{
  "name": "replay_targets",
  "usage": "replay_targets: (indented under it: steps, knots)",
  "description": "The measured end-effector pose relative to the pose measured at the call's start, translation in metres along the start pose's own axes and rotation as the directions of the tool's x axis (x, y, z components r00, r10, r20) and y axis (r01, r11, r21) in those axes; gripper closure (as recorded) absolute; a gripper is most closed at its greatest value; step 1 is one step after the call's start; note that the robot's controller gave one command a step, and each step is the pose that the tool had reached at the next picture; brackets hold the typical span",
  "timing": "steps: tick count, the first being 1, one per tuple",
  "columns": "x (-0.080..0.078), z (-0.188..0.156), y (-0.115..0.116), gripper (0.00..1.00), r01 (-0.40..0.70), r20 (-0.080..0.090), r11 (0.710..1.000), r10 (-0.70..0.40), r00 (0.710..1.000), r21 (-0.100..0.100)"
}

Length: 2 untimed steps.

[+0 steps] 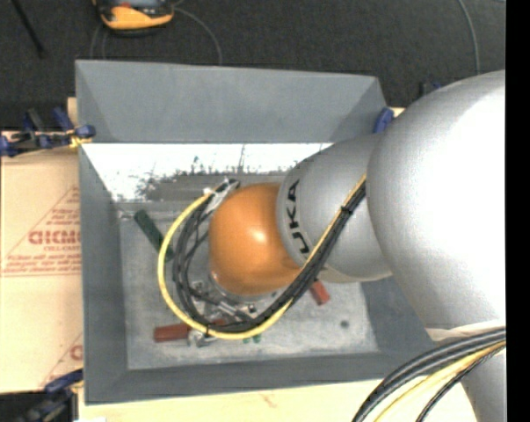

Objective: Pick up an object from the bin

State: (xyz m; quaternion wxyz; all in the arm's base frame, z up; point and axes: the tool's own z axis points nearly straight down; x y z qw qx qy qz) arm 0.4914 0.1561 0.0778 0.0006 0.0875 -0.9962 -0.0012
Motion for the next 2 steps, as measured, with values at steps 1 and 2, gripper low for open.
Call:
replay_targets:
  steps: [1,2]
  knots:
    - [0.0,0.0,0.0,1.0,-0.001,0.0,1.0,0.001,1.0,0.0]
    - [-0.023,-0.184,-0.014,1.0,-0.002,0.013,1.0,0.002,1.0,0.002]
